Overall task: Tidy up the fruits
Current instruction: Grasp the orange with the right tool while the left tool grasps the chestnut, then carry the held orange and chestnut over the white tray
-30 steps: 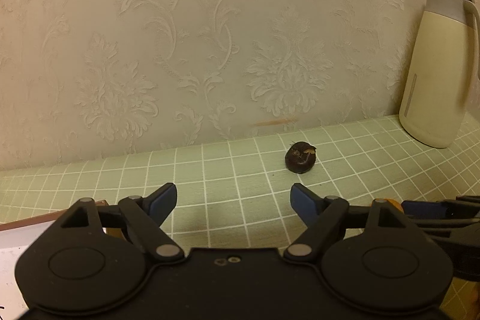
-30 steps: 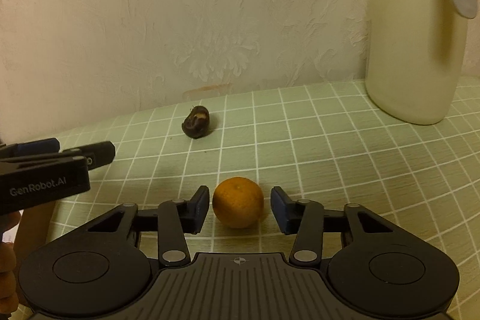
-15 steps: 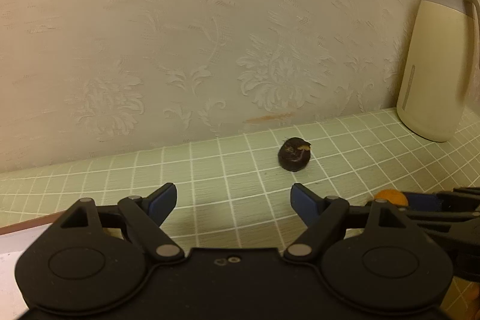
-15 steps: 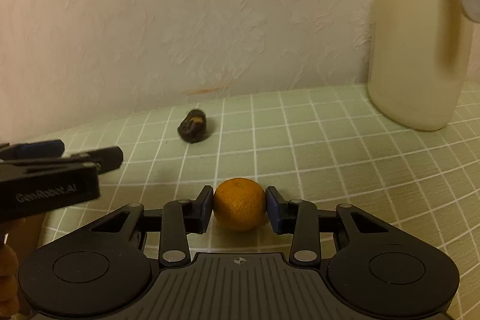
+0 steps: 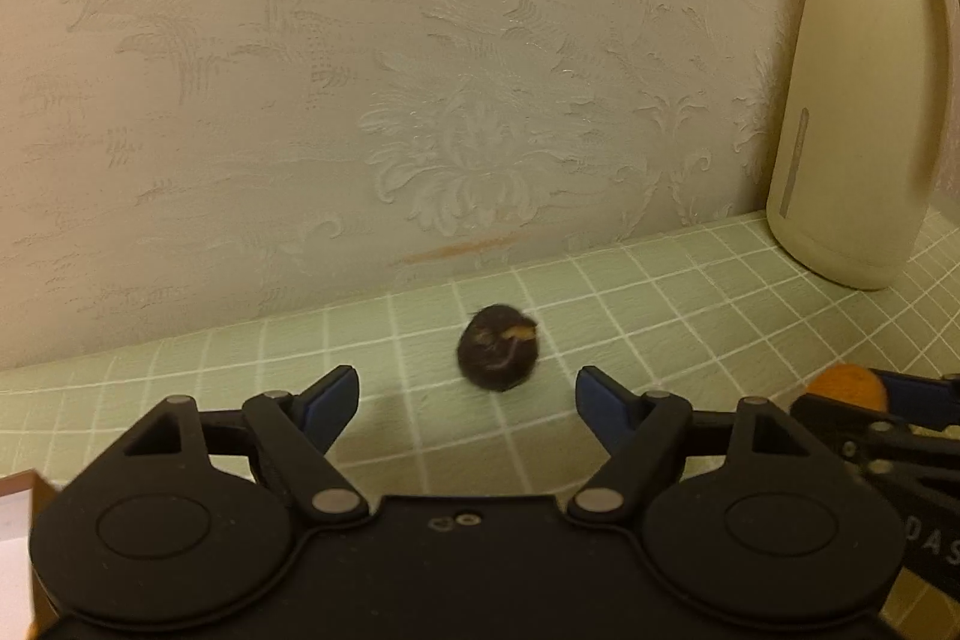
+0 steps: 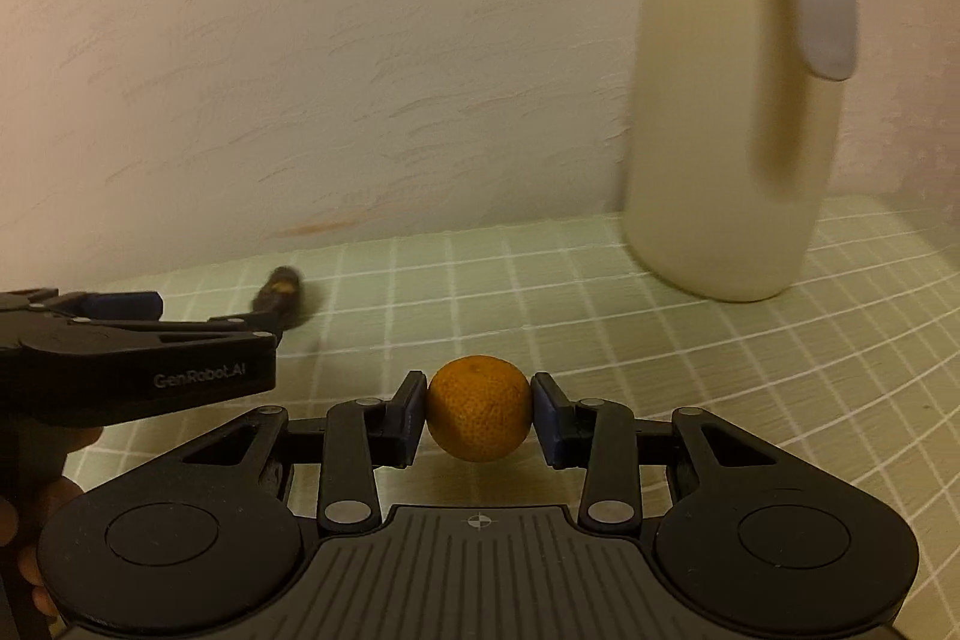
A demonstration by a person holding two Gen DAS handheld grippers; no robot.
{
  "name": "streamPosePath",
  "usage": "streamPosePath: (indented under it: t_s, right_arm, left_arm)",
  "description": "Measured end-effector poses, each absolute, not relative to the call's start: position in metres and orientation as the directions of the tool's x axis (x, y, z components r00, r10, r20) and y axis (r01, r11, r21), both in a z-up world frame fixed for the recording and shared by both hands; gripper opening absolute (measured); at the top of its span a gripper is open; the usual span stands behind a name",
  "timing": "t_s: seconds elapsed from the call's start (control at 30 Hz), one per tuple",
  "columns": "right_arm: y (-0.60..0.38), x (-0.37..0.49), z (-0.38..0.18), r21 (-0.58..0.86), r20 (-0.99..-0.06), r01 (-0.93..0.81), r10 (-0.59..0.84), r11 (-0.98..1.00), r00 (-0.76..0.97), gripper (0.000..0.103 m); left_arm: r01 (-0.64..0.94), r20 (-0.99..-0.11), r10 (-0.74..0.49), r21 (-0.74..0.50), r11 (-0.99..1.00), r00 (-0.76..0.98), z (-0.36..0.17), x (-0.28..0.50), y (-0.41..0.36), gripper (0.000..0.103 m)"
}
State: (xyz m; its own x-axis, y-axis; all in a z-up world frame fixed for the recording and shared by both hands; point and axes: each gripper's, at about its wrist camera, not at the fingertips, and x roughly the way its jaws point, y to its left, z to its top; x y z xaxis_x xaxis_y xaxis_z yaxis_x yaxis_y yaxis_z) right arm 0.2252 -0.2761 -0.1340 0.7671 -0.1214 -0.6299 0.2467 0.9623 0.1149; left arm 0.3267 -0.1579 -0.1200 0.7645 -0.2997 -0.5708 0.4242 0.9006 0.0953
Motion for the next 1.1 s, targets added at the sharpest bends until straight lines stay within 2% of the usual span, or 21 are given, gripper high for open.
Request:
streamPosePath:
  t_s: [0.2,0.27,0.53,0.6,0.67,1.1]
  right_arm:
    - [-0.290,0.227,-0.134,0.115,-0.631,0.298,-0.162,0.948,0.759,0.038]
    - [-0.292,0.227,-0.134,0.118,-0.633,0.303,-0.163,0.946,0.757,0.038]
    - [-0.293,0.232,-0.138,0.145,-0.642,0.311,-0.150,0.939,0.752,0.038]
    - [-0.294,0.233,-0.139,0.159,-0.648,0.309,-0.137,0.937,0.749,0.038]
    - [-0.294,0.234,-0.141,0.172,-0.653,0.309,-0.126,0.935,0.746,0.038]
    - [-0.295,0.232,-0.137,0.193,-0.659,0.308,-0.110,0.932,0.744,0.038]
  left_arm:
    - [0.437,-0.566,-0.309,0.101,0.894,0.764,-0.126,0.340,-0.176,0.068]
    - [0.435,-0.570,-0.312,0.090,0.896,0.760,-0.128,0.347,-0.179,0.061]
    - [0.418,-0.594,-0.302,0.063,0.906,0.745,-0.136,0.364,-0.183,0.054]
    - [0.419,-0.599,-0.313,0.042,0.907,0.737,-0.138,0.366,-0.181,0.049]
    - [0.420,-0.599,-0.322,0.026,0.907,0.733,-0.136,0.367,-0.180,0.026]
    - [0.391,-0.599,-0.301,0.023,0.920,0.742,-0.132,0.340,-0.163,0.025]
